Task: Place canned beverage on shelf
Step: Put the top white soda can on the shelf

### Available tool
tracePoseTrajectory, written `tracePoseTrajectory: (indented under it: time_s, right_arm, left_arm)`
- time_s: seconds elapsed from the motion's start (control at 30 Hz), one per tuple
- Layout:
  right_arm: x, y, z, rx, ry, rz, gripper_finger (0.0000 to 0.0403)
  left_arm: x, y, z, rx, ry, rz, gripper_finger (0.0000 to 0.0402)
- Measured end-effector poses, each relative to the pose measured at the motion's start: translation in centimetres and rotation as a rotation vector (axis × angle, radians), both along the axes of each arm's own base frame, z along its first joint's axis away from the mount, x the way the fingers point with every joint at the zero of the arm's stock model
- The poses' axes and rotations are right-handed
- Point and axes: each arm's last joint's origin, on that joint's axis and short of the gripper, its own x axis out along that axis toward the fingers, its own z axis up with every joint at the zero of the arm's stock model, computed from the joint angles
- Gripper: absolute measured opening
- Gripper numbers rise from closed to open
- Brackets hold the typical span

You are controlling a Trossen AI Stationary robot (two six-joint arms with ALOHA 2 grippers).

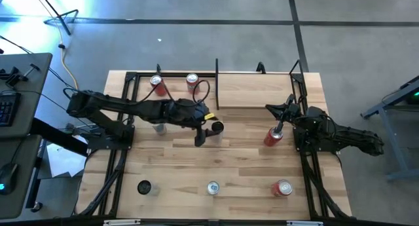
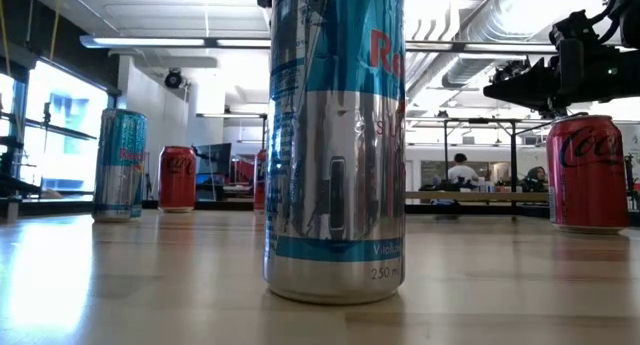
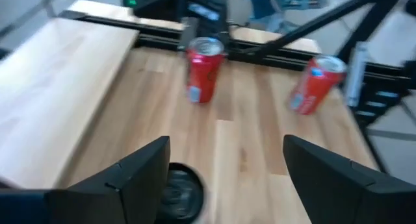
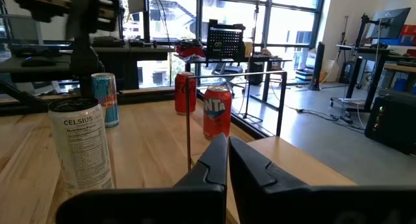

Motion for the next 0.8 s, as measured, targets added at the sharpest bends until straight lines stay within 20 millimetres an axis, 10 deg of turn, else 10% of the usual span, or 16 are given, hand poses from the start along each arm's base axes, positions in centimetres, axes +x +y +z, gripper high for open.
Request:
tracePoseTrajectory:
  time_s: [0.8]
  right_arm:
    - [0.0, 0.0, 0.0, 0.0, 0.0, 0.0, 0.0]
  left_arm:
    - [3.2, 0.1, -6.8, 0.145, 0.204, 0.138, 0.0297]
